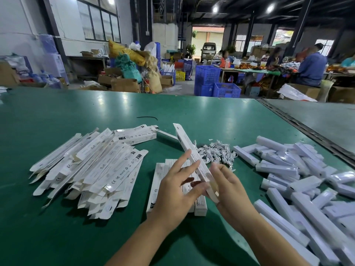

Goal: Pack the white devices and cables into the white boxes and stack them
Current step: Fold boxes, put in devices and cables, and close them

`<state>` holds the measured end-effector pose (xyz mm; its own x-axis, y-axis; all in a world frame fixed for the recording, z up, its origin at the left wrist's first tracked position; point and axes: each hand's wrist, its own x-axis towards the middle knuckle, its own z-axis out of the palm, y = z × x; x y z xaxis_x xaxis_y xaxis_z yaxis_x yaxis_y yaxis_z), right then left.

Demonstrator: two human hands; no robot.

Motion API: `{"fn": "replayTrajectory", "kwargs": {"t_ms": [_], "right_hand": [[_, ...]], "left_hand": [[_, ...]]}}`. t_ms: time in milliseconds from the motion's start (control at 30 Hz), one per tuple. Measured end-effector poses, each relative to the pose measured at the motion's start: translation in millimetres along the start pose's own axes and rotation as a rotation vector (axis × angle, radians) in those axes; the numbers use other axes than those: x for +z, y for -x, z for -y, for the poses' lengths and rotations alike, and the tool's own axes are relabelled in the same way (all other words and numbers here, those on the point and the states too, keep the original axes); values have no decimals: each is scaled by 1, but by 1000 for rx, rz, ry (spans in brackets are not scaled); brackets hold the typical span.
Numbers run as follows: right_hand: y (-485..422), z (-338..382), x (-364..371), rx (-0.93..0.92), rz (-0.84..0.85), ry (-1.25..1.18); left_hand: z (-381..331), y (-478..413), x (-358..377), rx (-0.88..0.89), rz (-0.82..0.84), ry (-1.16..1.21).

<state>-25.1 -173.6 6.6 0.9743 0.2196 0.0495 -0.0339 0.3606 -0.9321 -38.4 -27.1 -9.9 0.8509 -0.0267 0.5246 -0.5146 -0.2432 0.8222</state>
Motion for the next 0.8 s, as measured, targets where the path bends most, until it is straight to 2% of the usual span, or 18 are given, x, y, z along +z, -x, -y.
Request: {"fn": "replayTrajectory", "kwargs": {"t_ms": [67,267,567,700,800], "right_hand": [[-2,1,-3,-17,62,-12],[-3,1,-9,-114,144,217],[3,-10,-5,-410,48,490],[3,-9,-7,-462,34,528],[2,-9,-8,-618,36,672]], "left_hand": [[-1,-1,-2,4,-50,24],[-2,-2,-7,0,-131,40],[-6,-1,-11,-57,0,123],[-5,0,-14,-66,5,116],[-5,-1,-14,-84,-29,156]]}}
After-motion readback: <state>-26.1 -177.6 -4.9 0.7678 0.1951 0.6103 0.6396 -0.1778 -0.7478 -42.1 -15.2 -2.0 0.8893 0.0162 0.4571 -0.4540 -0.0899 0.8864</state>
